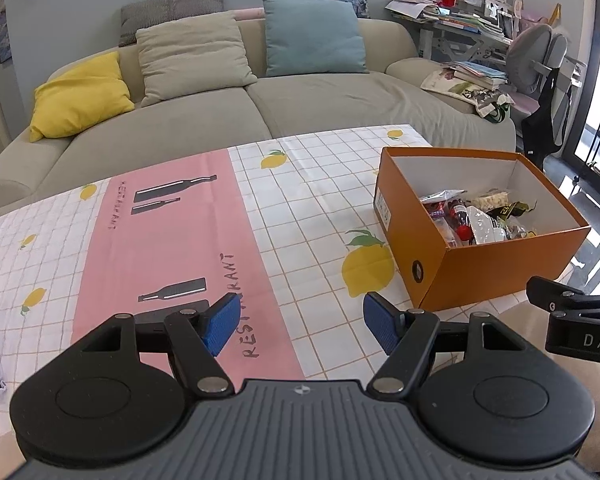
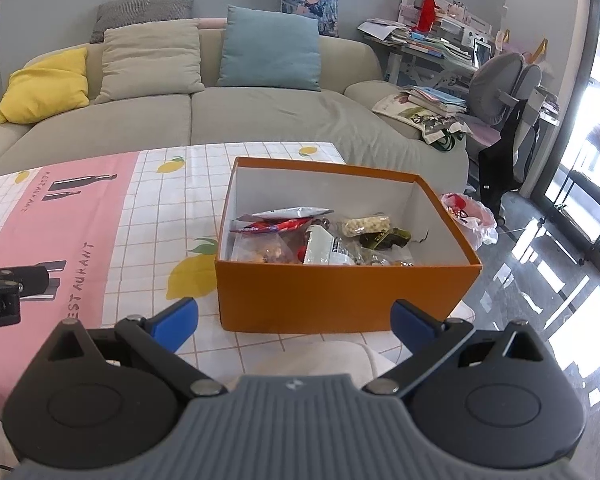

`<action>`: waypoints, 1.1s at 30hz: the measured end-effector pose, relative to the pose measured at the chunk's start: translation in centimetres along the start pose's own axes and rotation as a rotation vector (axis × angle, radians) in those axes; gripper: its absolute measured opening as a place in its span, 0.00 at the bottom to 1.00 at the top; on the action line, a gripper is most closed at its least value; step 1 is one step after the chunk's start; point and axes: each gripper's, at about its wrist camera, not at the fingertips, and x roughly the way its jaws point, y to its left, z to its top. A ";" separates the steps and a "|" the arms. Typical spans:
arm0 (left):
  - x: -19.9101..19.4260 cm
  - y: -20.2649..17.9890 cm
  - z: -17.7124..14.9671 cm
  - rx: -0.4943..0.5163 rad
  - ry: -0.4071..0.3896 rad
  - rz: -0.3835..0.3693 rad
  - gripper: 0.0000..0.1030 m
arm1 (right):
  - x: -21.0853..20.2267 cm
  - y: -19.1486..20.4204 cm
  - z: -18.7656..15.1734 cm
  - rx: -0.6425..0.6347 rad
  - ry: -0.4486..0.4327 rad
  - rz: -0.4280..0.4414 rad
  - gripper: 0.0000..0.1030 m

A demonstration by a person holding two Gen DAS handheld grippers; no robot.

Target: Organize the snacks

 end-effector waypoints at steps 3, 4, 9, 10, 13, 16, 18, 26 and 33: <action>-0.1 0.0 0.1 -0.009 -0.001 -0.004 0.80 | 0.0 0.0 0.0 0.002 0.001 0.006 0.97; -0.1 0.0 0.1 -0.012 -0.002 -0.007 0.80 | 0.0 0.0 0.0 0.000 0.002 0.009 0.97; -0.3 0.1 0.0 -0.018 -0.002 -0.009 0.80 | -0.2 0.2 0.1 -0.009 0.000 0.015 0.97; -0.3 0.1 0.0 -0.019 -0.002 -0.007 0.80 | -0.2 0.3 0.1 -0.011 -0.002 0.016 0.97; -0.4 0.1 0.1 -0.016 -0.006 0.000 0.80 | -0.3 0.3 0.0 -0.016 -0.007 0.019 0.97; -0.5 0.1 0.1 -0.017 -0.006 -0.001 0.80 | -0.3 0.3 -0.1 -0.019 -0.007 0.019 0.97; -0.5 0.1 0.0 -0.019 -0.007 -0.003 0.80 | -0.4 0.3 -0.1 -0.017 -0.007 0.022 0.97; -0.7 0.0 -0.1 -0.013 -0.005 -0.006 0.80 | -0.6 0.2 -0.1 -0.019 -0.009 0.028 0.97; -1.0 -0.3 0.0 -0.003 -0.012 -0.003 0.80 | -0.5 0.1 -0.2 -0.009 0.000 0.036 0.97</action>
